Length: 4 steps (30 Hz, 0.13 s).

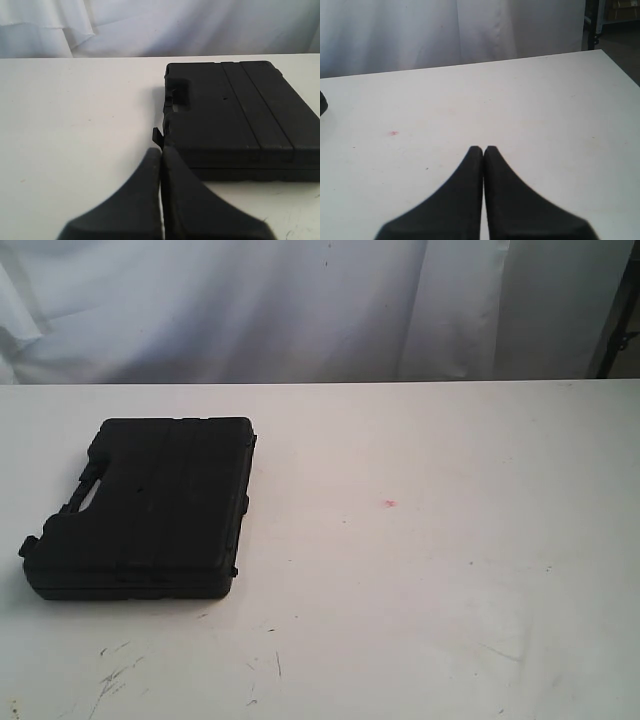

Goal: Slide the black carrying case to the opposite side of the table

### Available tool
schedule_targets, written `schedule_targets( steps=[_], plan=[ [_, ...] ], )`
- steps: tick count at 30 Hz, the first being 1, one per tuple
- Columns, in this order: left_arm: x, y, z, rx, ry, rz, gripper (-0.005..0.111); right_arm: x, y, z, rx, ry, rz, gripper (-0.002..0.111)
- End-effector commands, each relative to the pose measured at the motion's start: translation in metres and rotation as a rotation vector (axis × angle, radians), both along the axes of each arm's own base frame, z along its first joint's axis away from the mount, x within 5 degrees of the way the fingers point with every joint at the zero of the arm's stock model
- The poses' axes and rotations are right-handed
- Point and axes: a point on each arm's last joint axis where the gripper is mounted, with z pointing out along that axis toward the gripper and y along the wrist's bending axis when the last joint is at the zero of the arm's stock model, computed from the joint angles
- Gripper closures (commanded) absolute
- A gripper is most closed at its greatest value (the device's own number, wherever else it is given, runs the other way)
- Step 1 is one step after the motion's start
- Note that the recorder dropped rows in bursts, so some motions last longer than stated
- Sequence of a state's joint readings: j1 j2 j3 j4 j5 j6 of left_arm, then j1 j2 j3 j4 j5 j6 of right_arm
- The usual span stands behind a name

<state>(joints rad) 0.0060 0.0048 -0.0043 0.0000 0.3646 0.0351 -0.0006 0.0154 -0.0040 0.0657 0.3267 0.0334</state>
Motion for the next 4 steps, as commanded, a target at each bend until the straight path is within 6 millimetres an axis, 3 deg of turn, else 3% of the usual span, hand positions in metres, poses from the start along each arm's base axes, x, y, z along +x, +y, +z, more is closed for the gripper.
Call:
schedule_targets(
  steps=[1,4],
  plan=[
    [-0.0001,-0.0003,-0.0007,-0.005,-0.006,-0.004,0.107,-0.0001,-0.0003,-0.0011,0.008,0.0,-0.009,0.108],
    [-0.0001,-0.0003,-0.0007,-0.005,-0.006,-0.004,0.107,-0.0001,-0.0003,-0.0011,0.008,0.0,-0.009,0.108]
  ],
)
